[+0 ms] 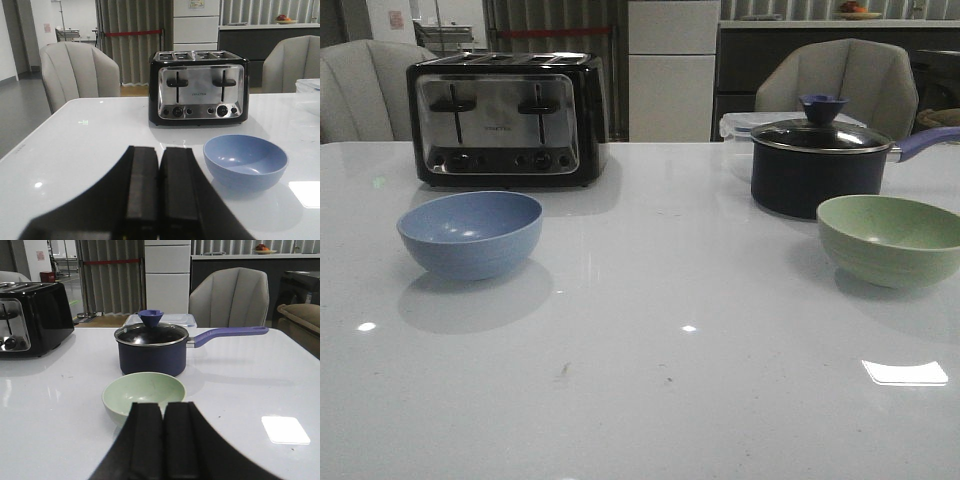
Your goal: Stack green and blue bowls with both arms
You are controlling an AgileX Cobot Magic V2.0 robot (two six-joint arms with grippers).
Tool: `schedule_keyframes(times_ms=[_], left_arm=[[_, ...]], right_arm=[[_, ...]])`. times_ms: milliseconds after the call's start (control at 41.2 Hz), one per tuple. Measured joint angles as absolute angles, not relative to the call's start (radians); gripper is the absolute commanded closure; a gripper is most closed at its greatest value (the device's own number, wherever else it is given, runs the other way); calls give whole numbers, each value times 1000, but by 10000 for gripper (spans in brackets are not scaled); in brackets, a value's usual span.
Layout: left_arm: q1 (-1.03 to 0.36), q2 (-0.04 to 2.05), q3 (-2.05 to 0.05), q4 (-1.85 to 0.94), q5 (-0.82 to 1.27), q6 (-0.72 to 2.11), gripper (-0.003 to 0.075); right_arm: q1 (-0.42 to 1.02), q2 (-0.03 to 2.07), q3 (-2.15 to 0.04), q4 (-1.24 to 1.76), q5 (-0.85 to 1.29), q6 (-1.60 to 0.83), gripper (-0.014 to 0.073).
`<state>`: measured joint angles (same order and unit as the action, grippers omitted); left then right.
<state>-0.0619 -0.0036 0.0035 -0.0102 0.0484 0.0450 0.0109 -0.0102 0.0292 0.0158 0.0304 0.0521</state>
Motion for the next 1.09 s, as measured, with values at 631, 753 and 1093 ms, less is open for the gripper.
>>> schedule_keyframes(times_ms=[631,753,1093], left_arm=[[-62,65,-431,-10,174,45,627],[-62,179,-589,-10,320,45,627],[-62,440,-681,-10,604,45,627]], right_arm=[[11,75,-426,0,279,52,536],[11,192,-564,-9,439,52,536],[11,465,-645,-16,687,52,536]])
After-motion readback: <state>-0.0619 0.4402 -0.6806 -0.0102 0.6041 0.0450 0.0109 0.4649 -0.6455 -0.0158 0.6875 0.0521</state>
